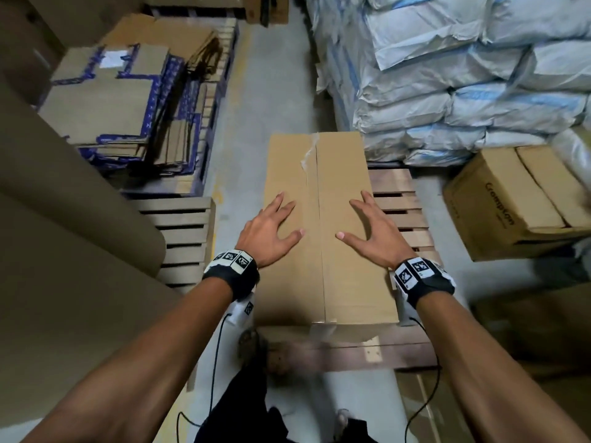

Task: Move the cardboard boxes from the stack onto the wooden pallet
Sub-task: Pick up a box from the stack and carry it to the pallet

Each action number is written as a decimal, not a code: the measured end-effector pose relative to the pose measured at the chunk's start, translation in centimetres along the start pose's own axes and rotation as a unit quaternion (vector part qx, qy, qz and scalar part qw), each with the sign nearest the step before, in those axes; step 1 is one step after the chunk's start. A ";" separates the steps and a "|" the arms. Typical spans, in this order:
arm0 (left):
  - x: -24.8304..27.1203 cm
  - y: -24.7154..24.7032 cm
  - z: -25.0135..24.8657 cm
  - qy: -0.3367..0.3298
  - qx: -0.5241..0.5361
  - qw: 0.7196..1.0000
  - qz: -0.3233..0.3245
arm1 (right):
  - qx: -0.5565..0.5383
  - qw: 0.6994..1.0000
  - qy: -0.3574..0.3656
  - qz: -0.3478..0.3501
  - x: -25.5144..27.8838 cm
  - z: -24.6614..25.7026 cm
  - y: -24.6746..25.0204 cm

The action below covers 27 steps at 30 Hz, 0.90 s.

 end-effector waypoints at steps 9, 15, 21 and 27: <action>-11.2 -0.4 9.2 -0.011 0.004 0.999 0.039 | 0.022 0.999 -0.045 0.002 -11.1 2.4 -4.8; -16.7 -3.3 12.8 0.004 0.004 0.999 0.046 | 0.019 0.999 -0.046 0.022 -17.5 0.3 -7.1; -22.1 -9.8 16.8 0.034 -0.007 0.998 0.056 | 0.008 0.999 -0.036 0.032 -24.4 -6.4 -11.7; -26.9 -20.5 24.0 0.033 -0.034 0.998 0.036 | 0.001 0.999 -0.005 0.037 -31.5 -15.5 -20.6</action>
Point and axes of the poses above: each hand's wrist, its own x-axis away from the middle knuckle, its own y-axis out of the back of the hand, z = x × y, the point moved 5 cm from there along -x, towards the middle knuckle, and after that the axes turned 7 degrees about -z, right-handed, at the moved point
